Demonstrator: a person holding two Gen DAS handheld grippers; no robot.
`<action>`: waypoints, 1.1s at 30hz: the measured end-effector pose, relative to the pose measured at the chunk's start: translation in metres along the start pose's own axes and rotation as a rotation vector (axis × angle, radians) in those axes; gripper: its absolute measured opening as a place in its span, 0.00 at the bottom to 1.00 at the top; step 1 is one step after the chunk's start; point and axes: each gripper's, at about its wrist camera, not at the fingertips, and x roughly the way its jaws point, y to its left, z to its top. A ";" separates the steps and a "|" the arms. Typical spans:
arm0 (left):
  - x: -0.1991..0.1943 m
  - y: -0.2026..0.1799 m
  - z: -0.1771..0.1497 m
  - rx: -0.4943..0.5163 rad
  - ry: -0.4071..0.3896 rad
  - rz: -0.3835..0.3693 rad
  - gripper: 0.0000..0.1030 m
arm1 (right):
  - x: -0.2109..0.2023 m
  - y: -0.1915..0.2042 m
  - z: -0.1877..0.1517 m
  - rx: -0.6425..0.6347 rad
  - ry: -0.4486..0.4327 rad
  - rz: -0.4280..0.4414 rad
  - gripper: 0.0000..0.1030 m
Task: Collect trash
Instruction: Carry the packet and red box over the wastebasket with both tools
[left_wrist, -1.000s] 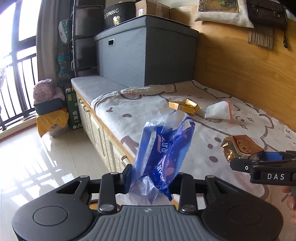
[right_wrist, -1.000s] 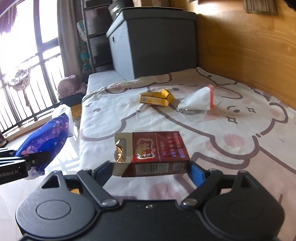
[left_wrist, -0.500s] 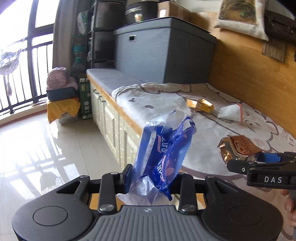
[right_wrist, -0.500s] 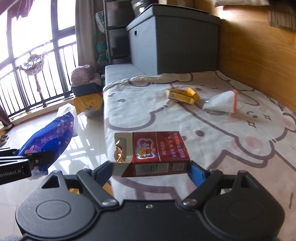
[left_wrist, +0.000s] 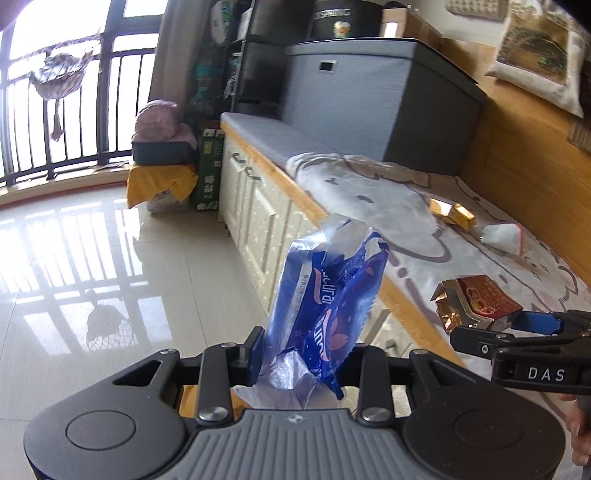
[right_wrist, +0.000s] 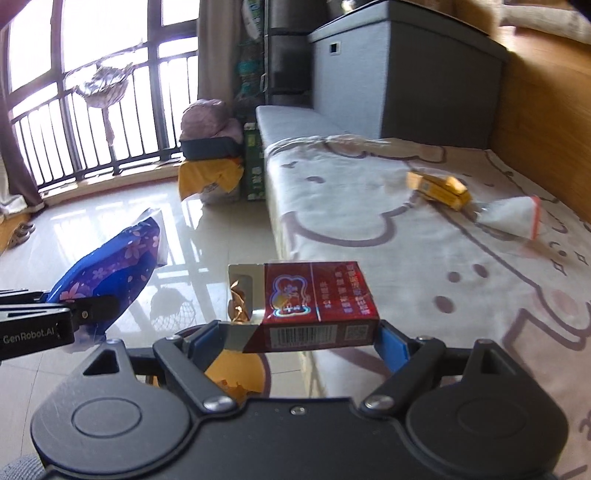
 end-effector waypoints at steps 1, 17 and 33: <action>0.000 0.004 -0.001 -0.005 0.002 0.003 0.35 | 0.002 0.004 0.000 -0.006 0.004 0.003 0.85; 0.032 0.063 -0.026 -0.116 0.090 0.025 0.35 | 0.054 0.062 -0.013 -0.094 0.127 0.038 0.85; 0.113 0.116 -0.045 -0.200 0.264 0.063 0.35 | 0.138 0.080 -0.031 -0.031 0.322 0.110 0.85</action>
